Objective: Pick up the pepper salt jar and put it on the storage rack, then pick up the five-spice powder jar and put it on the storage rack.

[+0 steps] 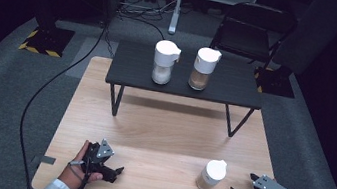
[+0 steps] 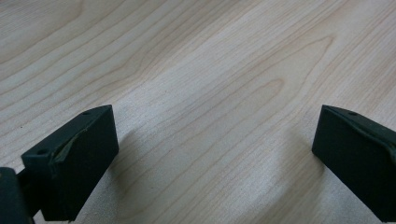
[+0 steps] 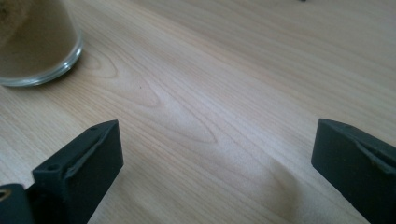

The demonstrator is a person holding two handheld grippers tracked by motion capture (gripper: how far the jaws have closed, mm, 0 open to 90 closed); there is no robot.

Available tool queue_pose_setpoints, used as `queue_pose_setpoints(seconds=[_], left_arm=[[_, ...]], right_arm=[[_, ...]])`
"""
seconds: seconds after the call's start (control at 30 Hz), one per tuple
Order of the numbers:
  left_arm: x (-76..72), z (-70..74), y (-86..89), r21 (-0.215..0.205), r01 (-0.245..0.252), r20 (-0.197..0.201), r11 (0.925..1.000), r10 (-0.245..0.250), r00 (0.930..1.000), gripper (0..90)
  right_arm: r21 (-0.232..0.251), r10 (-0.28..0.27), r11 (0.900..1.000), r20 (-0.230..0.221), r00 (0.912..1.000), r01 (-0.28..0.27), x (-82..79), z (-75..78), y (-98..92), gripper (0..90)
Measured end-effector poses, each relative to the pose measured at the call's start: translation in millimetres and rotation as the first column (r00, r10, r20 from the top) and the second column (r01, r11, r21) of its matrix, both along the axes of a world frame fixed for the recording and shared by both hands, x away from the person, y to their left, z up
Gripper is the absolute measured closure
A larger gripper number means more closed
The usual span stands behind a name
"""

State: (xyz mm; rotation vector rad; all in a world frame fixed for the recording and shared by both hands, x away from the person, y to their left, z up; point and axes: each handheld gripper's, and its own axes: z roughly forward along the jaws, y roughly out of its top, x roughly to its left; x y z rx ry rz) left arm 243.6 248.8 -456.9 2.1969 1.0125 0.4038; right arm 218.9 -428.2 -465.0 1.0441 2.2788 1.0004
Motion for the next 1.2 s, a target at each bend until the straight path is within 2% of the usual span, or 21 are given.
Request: queue_pose_setpoints(seconds=[0.03,0.27,1.2], left_arm=[[-0.1,-0.1,0.0,-0.001,-0.001,0.000,1.0000,0.001,1.0000,0.3],[0.9,-0.4,0.6,-0.004,0.005,0.000,1.0000,-0.005,1.0000,0.2],[2.6,-0.3,1.3,-0.002,0.014,0.001,0.9999,-0.014,0.9999,0.2]], right_arm=[[-0.021,0.007,1.000,-0.015,0.9999,-0.007,2.6,1.7,1.5,1.5],[0.020,-0.006,1.000,-0.095,0.9955,0.007,14.9,4.8,-5.3,0.1],[0.022,0.011,1.000,-0.098,0.9951,-0.009,17.0,5.0,-8.3,0.0]])
